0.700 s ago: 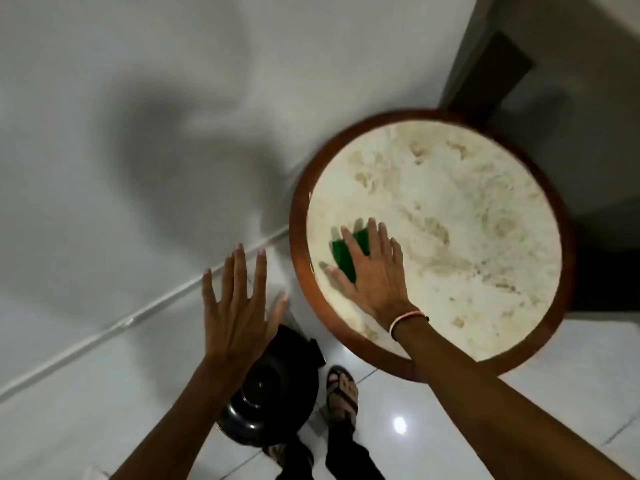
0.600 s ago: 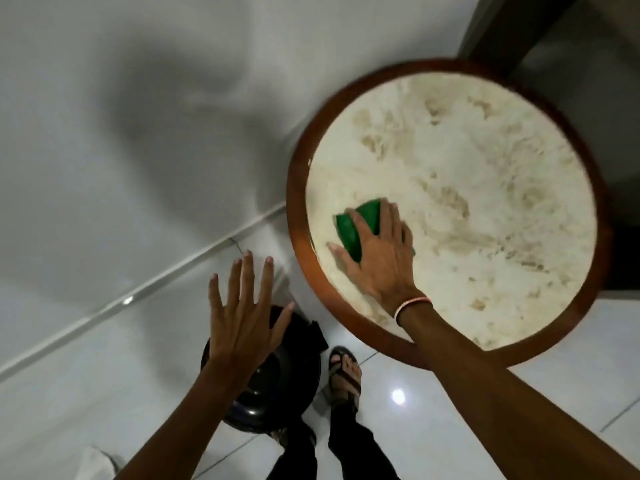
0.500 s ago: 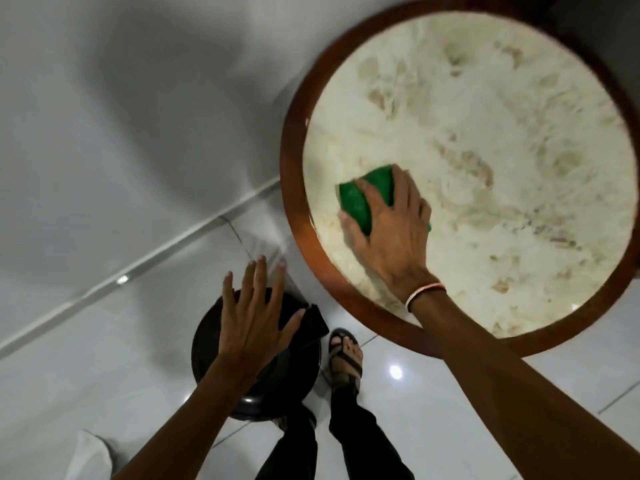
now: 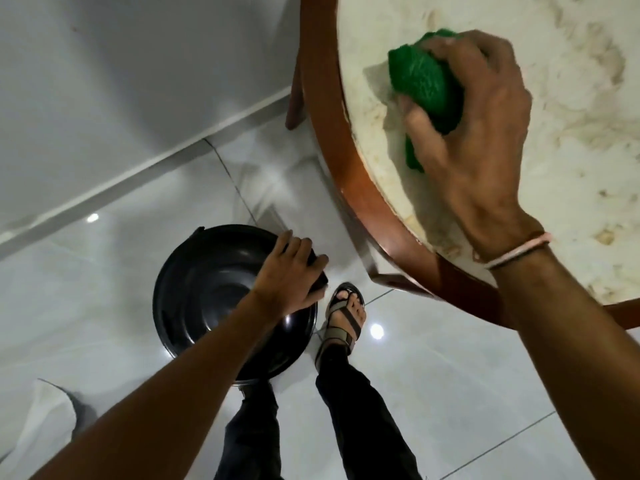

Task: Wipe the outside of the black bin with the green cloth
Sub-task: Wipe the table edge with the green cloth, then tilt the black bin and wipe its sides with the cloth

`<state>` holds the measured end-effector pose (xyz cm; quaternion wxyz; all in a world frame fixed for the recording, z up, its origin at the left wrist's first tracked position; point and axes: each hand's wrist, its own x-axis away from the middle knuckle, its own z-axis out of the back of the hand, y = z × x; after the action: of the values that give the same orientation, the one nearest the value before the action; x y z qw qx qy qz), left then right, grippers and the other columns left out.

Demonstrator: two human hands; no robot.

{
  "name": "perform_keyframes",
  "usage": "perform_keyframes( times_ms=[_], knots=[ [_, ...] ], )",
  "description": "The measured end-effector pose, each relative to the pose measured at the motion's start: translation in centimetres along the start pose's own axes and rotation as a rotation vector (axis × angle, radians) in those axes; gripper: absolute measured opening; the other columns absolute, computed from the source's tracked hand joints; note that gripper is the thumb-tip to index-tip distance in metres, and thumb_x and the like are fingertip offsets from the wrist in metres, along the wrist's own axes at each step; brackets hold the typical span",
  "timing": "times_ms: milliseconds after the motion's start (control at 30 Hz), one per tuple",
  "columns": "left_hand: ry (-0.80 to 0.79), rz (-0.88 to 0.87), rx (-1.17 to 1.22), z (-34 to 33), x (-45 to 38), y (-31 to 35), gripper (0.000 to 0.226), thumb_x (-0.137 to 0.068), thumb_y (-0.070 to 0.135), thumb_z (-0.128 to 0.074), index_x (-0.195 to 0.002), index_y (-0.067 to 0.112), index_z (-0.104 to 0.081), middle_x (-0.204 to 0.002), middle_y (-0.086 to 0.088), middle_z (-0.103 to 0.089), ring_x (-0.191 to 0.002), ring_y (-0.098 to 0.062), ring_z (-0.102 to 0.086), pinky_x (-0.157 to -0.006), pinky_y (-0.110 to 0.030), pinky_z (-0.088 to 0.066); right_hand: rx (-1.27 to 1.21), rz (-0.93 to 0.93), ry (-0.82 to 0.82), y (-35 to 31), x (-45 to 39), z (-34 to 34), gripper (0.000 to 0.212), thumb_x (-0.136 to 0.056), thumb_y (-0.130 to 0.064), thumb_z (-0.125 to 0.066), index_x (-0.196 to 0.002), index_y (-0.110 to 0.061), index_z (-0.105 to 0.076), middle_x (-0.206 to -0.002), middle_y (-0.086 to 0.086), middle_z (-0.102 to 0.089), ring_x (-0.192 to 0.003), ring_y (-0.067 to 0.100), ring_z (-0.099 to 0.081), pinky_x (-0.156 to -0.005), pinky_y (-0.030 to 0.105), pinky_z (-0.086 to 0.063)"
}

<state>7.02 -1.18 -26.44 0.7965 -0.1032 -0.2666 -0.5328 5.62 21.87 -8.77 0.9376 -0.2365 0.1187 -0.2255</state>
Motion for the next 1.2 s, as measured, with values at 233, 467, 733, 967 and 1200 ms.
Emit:
perform_keyframes(
  times_ms=[233, 467, 733, 967, 1200],
  knots=[
    [0.347, 0.227, 0.126, -4.8, 13.0, -6.1, 0.055, -0.098, 0.054, -0.055, -0.119, 0.005, -0.072, -0.117, -0.030, -0.066, -0.112, -0.047, -0.066, -0.113, -0.067, -0.047, -0.610, 0.176, 0.040, -7.8, 11.2, -0.8, 0.037, -0.094, -0.016, -0.070, -0.129, -0.015, -0.058, -0.136, 0.021, -0.060, -0.129, 0.031, -0.061, -0.107, 0.027, -0.049],
    [0.605, 0.484, 0.291, -11.5, 23.5, -7.4, 0.056, -0.111, 0.049, -0.039, -0.146, 0.007, -0.049, -0.154, -0.041, -0.045, -0.148, -0.053, -0.040, -0.122, -0.076, -0.030, -0.758, -0.212, -0.413, -10.3, 25.8, -16.7, 0.041, -0.099, -0.027, -0.065, -0.136, -0.012, -0.062, -0.139, 0.009, -0.060, -0.134, 0.015, -0.059, -0.113, 0.033, -0.049],
    [0.825, 0.239, 0.097, -13.6, 22.8, -9.9, 0.047, -0.107, 0.019, -0.036, -0.150, 0.006, -0.050, -0.158, -0.021, -0.045, -0.163, -0.025, -0.028, -0.134, -0.050, -0.014, -0.614, 0.066, -0.620, -12.8, 28.9, -27.3, 0.051, -0.107, -0.043, -0.040, -0.157, -0.039, -0.028, -0.177, 0.005, -0.018, -0.167, 0.020, -0.005, -0.134, 0.056, -0.001],
    [0.883, 0.241, 0.189, -14.9, 23.3, -11.5, 0.055, -0.108, 0.023, -0.029, -0.162, 0.015, -0.035, -0.162, -0.011, -0.042, -0.164, -0.017, -0.023, -0.134, -0.040, -0.019, -0.438, -0.156, -0.491, -9.5, 23.6, -34.4, 0.046, -0.108, -0.038, -0.046, -0.151, -0.024, -0.052, -0.173, 0.016, -0.027, -0.163, 0.035, -0.018, -0.132, 0.052, -0.008],
    [0.925, 0.335, 0.248, -12.9, 21.0, -11.2, 0.052, -0.103, 0.017, -0.036, -0.154, 0.012, -0.046, -0.160, -0.013, -0.046, -0.160, -0.020, -0.034, -0.127, -0.041, -0.028, -0.532, -0.446, -0.437, -8.9, 18.0, -35.3, 0.042, -0.105, -0.014, -0.058, -0.147, -0.010, -0.056, -0.159, 0.016, -0.051, -0.154, 0.032, -0.039, -0.130, 0.048, -0.026]
  ],
)
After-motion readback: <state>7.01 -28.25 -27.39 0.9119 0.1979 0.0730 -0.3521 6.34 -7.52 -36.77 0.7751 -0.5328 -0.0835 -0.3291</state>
